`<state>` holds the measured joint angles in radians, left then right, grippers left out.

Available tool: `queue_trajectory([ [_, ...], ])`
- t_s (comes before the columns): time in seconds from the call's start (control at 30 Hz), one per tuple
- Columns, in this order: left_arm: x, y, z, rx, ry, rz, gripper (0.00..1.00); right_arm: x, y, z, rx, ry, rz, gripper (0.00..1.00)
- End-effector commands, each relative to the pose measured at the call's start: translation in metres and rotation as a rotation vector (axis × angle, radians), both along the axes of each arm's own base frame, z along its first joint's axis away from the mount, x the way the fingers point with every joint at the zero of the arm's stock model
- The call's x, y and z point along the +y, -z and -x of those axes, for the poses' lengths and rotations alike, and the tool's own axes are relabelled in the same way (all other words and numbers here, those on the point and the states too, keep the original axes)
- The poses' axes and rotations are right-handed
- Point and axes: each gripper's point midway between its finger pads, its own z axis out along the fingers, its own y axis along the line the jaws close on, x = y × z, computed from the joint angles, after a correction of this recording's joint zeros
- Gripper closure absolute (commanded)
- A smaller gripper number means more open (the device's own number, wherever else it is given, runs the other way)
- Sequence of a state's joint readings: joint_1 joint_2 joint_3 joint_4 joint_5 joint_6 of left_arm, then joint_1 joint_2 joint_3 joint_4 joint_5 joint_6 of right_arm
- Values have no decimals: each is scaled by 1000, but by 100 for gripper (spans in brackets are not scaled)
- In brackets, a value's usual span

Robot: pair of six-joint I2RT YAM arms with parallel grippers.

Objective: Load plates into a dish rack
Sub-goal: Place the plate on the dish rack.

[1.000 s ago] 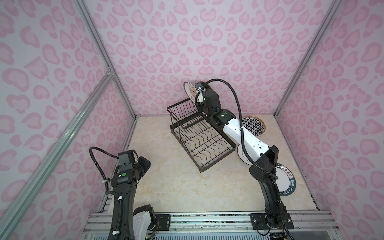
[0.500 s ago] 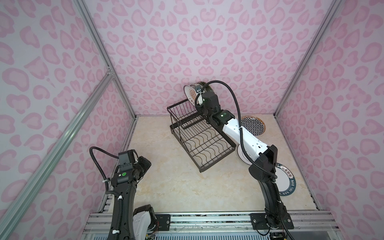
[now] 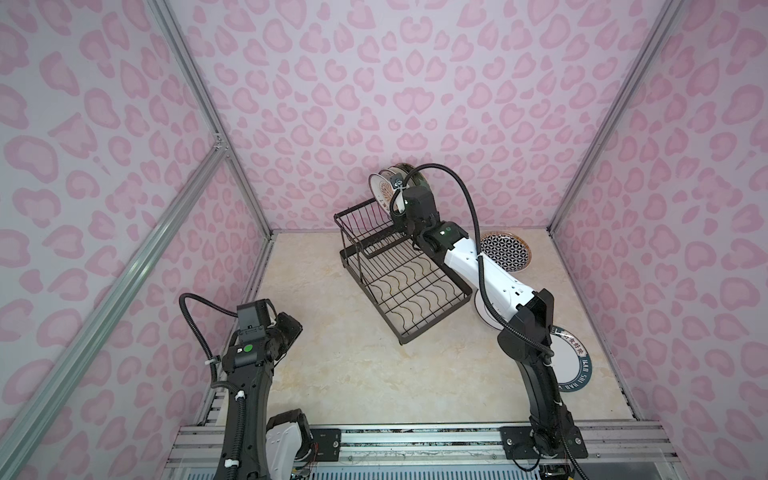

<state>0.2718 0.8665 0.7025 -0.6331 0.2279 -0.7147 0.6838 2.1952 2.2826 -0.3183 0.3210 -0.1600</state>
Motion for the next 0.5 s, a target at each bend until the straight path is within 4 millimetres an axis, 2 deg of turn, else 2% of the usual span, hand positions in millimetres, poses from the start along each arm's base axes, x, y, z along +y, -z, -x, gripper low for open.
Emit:
queue_trajectory([
  [0.0,1,-2,-1,-6,-2,-7,66,3,3,-3,-5,5,-21,100],
  [0.47,0,0,-2,-4,0,0,66,4,6,-1,24,38,-24,100],
])
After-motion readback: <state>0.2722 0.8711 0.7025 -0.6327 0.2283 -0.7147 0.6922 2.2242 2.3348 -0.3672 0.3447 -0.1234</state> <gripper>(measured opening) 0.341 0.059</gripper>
